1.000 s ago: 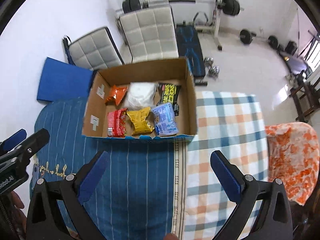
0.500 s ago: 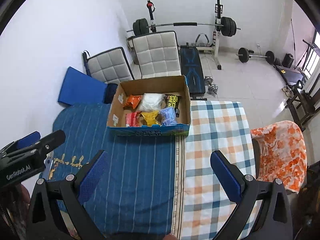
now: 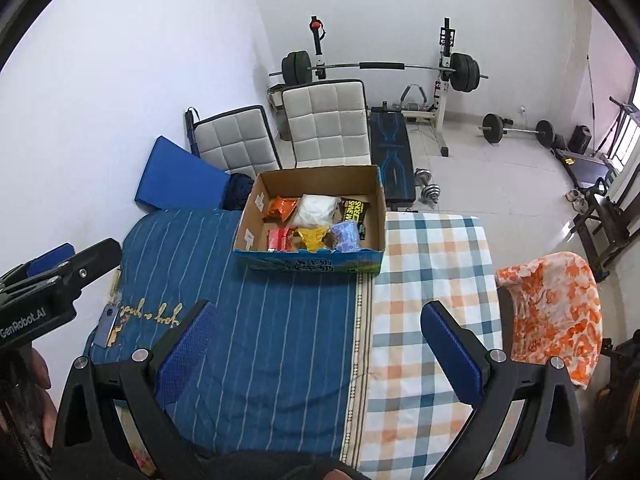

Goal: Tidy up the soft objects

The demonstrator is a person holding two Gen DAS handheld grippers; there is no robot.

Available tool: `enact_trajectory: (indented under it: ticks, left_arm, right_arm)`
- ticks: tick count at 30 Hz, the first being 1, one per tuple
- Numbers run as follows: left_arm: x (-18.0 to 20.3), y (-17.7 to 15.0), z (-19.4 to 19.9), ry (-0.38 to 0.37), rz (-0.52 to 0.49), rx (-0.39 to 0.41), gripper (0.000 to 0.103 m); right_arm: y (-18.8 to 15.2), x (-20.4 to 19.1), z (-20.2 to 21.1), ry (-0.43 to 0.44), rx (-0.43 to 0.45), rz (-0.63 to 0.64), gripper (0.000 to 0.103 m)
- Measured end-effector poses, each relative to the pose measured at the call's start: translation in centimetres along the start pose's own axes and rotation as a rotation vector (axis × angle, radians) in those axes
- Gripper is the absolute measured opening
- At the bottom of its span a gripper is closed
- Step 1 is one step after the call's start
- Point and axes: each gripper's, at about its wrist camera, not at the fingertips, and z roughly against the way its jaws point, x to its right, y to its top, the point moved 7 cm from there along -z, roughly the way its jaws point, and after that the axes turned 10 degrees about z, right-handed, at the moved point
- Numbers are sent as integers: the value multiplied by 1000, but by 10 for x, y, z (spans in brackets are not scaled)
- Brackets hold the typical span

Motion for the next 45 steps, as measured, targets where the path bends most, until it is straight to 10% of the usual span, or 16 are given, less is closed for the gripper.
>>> enact_trajectory:
  ticks: [45]
  left_arm:
    - [8,25,-38,64,-17,24,97]
  right_arm:
    - [39,42,-8,-97,71,-62,103]
